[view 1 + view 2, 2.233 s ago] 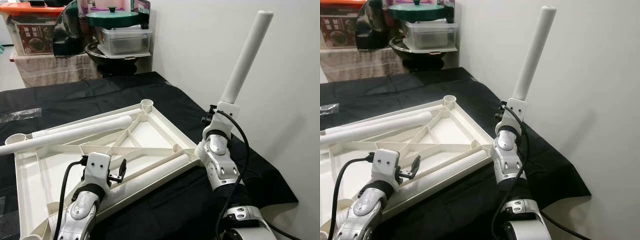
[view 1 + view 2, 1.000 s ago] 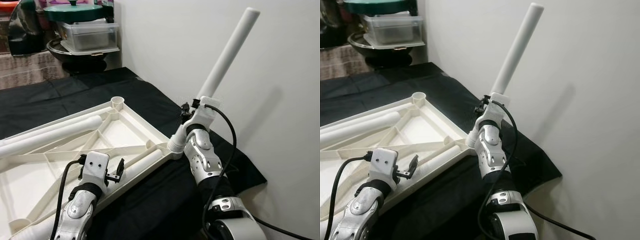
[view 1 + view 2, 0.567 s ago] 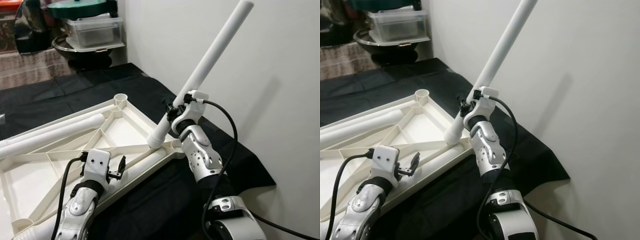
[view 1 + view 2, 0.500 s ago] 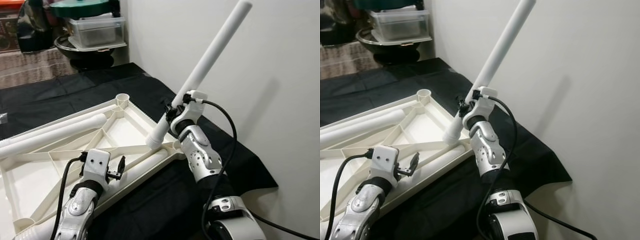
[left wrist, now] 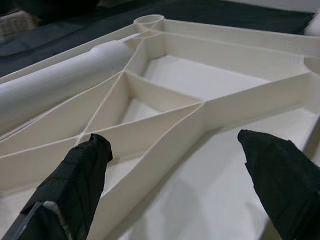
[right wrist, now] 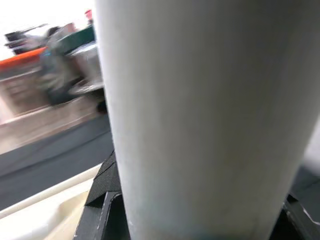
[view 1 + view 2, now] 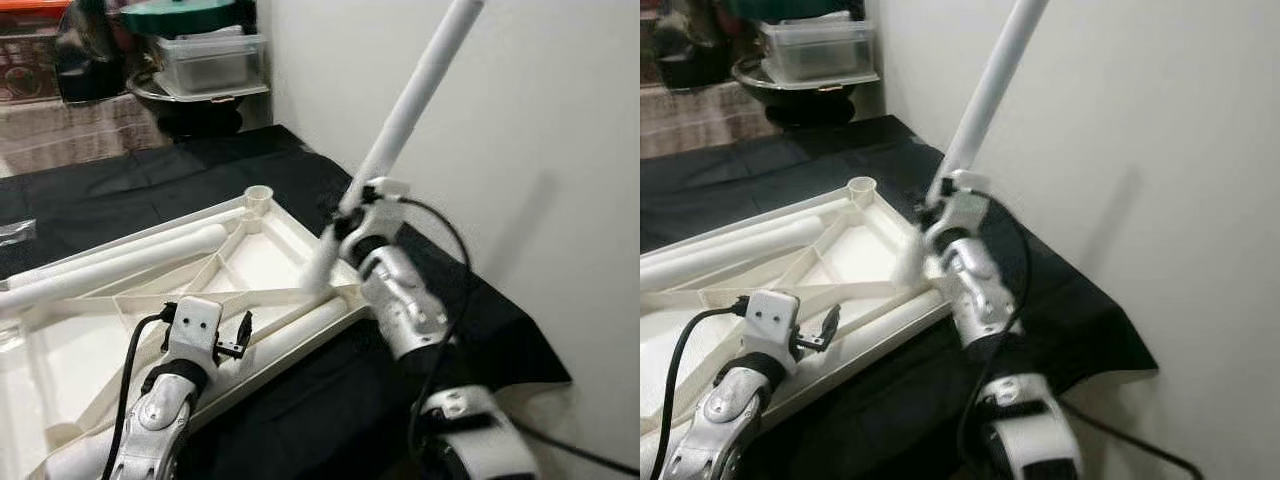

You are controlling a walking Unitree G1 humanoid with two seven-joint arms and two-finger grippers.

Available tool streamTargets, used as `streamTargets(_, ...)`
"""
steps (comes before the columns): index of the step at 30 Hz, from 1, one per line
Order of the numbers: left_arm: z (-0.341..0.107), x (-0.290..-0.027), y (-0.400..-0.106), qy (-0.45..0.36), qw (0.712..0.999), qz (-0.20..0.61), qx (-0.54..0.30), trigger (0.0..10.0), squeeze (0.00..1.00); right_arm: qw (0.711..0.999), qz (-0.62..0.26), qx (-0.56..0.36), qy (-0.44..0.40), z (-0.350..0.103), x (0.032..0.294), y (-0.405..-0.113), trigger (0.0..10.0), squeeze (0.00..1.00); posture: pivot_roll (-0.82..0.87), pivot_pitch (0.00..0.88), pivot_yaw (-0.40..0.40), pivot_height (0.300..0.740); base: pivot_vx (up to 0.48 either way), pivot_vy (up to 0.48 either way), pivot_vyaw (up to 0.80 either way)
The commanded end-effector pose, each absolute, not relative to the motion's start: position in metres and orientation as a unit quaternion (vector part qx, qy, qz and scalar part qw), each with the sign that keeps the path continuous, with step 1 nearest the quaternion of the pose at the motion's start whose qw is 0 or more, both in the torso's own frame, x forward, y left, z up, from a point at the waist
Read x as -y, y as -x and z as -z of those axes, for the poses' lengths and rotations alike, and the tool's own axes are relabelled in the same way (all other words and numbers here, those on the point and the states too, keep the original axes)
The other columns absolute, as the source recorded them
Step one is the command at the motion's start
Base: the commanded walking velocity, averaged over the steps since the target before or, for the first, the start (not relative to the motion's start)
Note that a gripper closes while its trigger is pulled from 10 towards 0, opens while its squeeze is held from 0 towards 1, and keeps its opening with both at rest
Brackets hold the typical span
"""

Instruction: Building children table

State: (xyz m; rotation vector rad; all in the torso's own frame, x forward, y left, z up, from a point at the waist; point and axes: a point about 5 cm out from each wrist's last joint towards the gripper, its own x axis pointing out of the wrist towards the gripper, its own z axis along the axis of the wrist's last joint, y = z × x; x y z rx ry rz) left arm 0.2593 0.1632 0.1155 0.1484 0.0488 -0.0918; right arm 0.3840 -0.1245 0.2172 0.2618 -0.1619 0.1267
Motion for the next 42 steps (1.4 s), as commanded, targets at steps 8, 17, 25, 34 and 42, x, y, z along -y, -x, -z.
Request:
streamTargets(8,-0.11,-0.159,-0.26,-0.08,0.995,0.058,-0.031,10.0,0.0,0.985,0.002,0.151,-0.086,-0.251,0.179,-0.383,10.0,0.0,0.05,0.0,-0.066,0.74,0.0,0.0,0.0)
streamTargets(17,-0.11,-0.162,-0.259,-0.084,0.994,0.055,-0.03,10.0,0.0,0.98,-0.066,0.145,0.122,-0.225,0.16,-0.374,10.0,0.0,0.06,0.0,-0.074,0.74,0.0,0.0,0.0)
streamTargets(25,-0.109,-0.161,-0.258,-0.083,0.995,0.054,-0.031,10.0,0.0,0.967,-0.113,0.124,0.193,-0.207,0.145,-0.367,10.0,0.0,0.06,0.0,-0.076,0.74,0.0,0.0,0.0)
streamTargets(34,-0.11,-0.161,-0.26,-0.083,0.995,0.054,-0.03,10.0,0.0,0.988,-0.101,0.09,0.081,-0.194,0.13,-0.365,10.0,0.0,0.06,0.0,-0.078,0.74,0.0,0.0,0.0)
streamTargets(42,-0.109,-0.159,-0.26,-0.082,0.995,0.054,-0.03,10.0,0.0,0.993,-0.073,0.041,-0.082,-0.181,0.117,-0.366,10.0,0.0,0.06,0.0,-0.085,0.74,0.0,0.0,0.0)
